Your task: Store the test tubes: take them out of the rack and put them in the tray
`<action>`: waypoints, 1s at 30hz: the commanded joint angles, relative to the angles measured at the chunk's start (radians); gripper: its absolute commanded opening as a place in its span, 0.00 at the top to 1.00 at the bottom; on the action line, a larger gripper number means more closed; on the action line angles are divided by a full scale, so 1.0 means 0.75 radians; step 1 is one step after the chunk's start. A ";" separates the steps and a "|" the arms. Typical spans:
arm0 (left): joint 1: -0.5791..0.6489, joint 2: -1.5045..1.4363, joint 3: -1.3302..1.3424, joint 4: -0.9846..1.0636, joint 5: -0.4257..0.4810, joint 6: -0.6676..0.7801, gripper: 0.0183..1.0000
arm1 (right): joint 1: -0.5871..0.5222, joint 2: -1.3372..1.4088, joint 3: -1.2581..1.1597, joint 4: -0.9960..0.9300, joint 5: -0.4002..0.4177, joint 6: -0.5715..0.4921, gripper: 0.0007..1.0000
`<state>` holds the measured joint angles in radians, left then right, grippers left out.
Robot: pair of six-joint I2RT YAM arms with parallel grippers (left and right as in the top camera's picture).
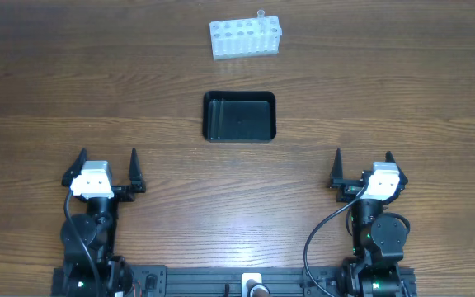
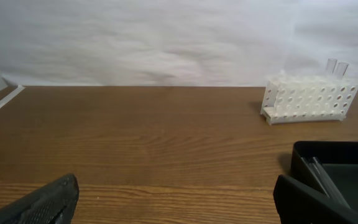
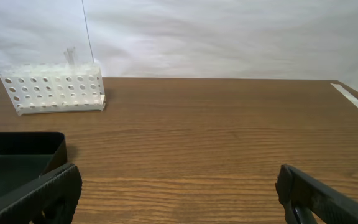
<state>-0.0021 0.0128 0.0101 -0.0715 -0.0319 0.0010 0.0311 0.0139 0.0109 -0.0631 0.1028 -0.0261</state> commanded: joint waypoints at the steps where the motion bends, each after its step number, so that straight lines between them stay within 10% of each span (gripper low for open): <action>1: 0.008 -0.013 -0.006 -0.002 0.022 0.024 0.00 | -0.007 -0.012 -0.007 -0.006 -0.010 0.003 0.01; 12: 0.008 -0.013 -0.006 -0.002 0.022 0.024 0.00 | -0.007 -0.012 0.079 -0.011 -0.052 0.004 0.01; 30: 0.008 -0.013 -0.006 -0.002 0.022 0.024 0.00 | -0.008 0.575 1.257 -1.145 0.240 0.003 0.01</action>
<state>-0.0021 0.0116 0.0101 -0.0715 -0.0288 0.0040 0.0311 0.3382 0.8574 -0.9054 0.2195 -0.0265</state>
